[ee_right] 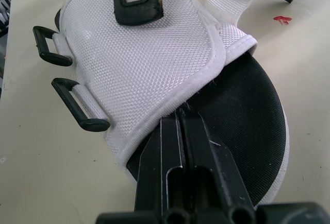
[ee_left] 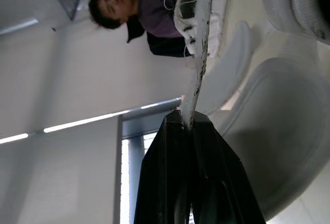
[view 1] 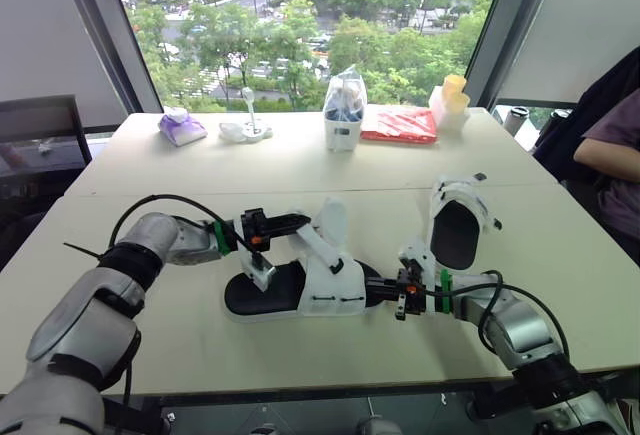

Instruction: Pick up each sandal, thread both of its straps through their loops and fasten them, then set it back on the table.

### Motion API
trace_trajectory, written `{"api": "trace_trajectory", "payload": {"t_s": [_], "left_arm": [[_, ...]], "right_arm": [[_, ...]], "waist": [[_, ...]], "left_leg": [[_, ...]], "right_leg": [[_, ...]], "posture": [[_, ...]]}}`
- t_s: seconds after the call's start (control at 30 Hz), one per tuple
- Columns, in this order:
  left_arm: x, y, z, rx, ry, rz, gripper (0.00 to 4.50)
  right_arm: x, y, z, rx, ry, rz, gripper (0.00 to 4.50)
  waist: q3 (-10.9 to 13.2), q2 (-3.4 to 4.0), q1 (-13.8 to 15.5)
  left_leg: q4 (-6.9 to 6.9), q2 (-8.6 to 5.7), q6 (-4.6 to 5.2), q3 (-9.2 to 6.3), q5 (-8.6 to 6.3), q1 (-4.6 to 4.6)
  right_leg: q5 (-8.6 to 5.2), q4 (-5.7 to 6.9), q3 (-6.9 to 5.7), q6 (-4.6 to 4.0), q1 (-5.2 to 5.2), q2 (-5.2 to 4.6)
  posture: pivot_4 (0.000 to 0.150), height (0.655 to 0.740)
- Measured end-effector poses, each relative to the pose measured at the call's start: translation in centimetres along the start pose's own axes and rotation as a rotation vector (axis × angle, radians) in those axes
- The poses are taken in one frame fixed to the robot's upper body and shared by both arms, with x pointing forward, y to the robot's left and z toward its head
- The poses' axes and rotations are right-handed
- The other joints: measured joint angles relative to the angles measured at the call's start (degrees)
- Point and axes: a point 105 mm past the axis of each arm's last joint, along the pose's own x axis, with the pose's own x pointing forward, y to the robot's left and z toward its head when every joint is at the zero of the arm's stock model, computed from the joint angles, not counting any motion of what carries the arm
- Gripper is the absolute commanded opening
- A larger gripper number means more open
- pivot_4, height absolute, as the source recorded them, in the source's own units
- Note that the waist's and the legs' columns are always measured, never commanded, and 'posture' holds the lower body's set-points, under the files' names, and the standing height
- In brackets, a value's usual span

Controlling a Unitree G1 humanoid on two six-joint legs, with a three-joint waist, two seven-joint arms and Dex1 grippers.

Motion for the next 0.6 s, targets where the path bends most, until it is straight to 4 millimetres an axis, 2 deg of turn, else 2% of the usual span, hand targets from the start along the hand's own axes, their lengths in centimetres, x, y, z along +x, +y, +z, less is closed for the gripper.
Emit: {"api": "trace_trajectory", "payload": {"t_s": [0.1, 0.2, 0.37, 0.6], "left_arm": [[-0.1, -0.2, 0.1, 0.013, -0.009, 0.009, 2.1], [-0.3, -0.1, 0.2, 0.019, -0.021, 0.035, 3.68], [-0.9, 0.8, -0.4, 0.033, -0.018, 0.046, 3.68], [-4.1, 1.8, -1.1, -0.121, 0.1, 0.067, 3.68]], "right_arm": [[0.0, 0.0, 0.0, -0.001, 0.0, 0.0, 0.0], [0.0, 0.0, 0.0, 0.0, 0.001, 0.0, 0.0], [0.3, -0.2, 0.1, 0.004, -0.001, 0.003, 0.0], [0.5, -0.4, 0.2, -0.009, -0.001, 0.017, 0.0]], "waist": [[0.0, -0.01, 0.0], [0.0, -0.02, 0.0], [0.0, -0.03, -0.1], [0.0, -0.02, -0.6]], "left_leg": [[0.0, 0.0, 0.0, 0.0, 0.0, -0.01], [0.0, 0.0, 0.0, -0.01, 0.0, 0.0], [0.02, 0.01, 0.0, 0.01, 0.0, 0.04], [0.01, 0.04, 0.0, 0.03, 0.0, 0.06]], "right_leg": [[0.0, 0.0, 0.0, 0.0, 0.0, 0.0], [0.0, 0.0, -0.01, 0.0, 0.0, 0.0], [-0.01, 0.02, -0.01, -0.03, 0.0, -0.01], [-0.04, 0.04, -0.04, -0.11, 0.0, -0.04]], "posture": [[0.15, 0.74], [0.15, 0.74], [0.15, 0.74], [0.15, 0.74]]}}
